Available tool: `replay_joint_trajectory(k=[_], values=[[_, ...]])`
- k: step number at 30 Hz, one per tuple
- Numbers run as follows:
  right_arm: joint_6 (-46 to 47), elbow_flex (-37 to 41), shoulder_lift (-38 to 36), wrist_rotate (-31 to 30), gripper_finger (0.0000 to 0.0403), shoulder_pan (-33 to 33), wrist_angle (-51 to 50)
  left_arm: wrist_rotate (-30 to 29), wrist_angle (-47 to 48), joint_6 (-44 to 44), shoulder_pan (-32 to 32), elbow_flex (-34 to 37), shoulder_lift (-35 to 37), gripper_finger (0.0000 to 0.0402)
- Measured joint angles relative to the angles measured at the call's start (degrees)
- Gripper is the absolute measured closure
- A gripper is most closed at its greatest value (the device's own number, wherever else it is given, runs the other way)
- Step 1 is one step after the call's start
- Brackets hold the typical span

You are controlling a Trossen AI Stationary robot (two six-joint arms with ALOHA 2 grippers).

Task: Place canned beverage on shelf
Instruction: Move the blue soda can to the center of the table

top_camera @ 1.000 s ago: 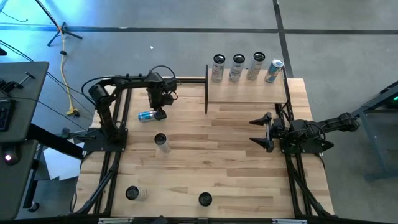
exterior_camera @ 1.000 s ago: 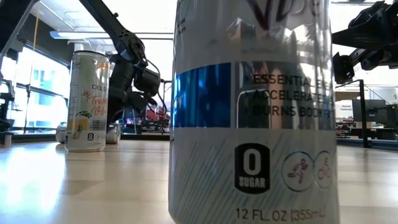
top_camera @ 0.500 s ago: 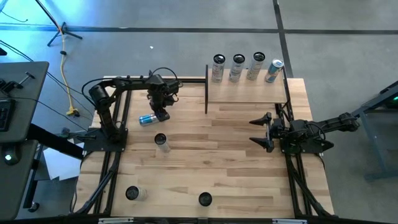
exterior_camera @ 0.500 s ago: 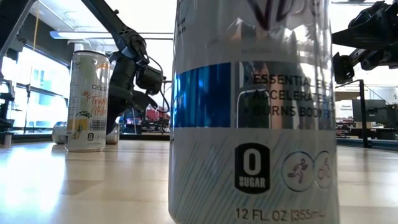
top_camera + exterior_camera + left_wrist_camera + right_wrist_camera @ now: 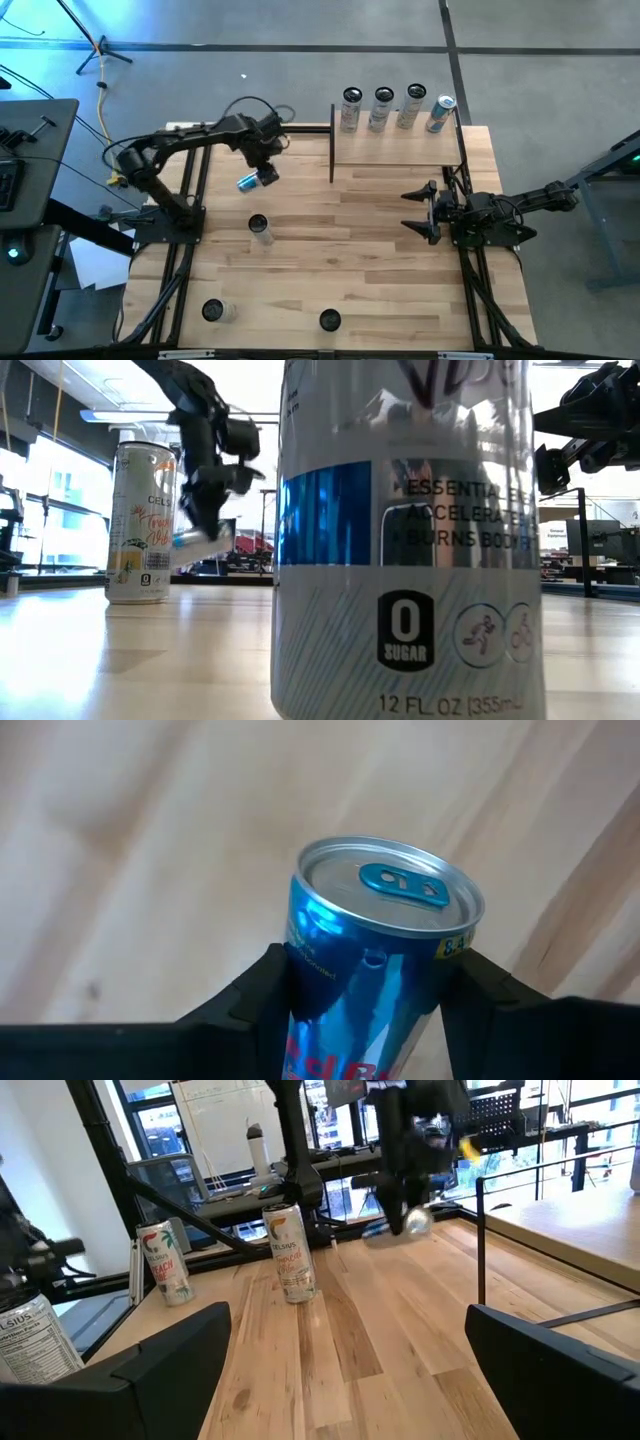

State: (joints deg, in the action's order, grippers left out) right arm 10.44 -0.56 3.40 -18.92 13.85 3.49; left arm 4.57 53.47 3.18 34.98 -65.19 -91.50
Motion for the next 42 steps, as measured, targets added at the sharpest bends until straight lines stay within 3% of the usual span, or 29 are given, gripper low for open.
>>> replay_joint_trajectory(k=[6,16,20,27,34,42], values=[[0.0,0.0,0.0,0.0,0.0014,0.0,0.0,-4.5,-14.4,-3.9,-2.4,2.3,6.7,0.0249],[0.0,0.0,0.0,0.1,0.0014,0.0,0.0,-10.5,-65.2,-11.5,-6.5,30.7,16.8,0.0249],[0.0,0.0,0.0,0.1,0.0014,0.0,0.0,-15.5,-79.8,-10.4,-8.8,38.8,18.5,0.0249],[0.0,0.0,0.0,0.4,0.0014,0.0,0.0,-21.4,-90.1,-14.7,-13.1,44.8,17.5,0.0249],[0.0,0.0,0.0,0.3,0.0014,0.0,0.0,-25.9,-91.2,-16.9,-17.1,44.9,15.9,0.0244],[0.0,0.0,0.0,0.3,0.0014,0.0,0.0,-26.9,-96.5,-21.1,-20.0,45.0,11.0,0.0241]])
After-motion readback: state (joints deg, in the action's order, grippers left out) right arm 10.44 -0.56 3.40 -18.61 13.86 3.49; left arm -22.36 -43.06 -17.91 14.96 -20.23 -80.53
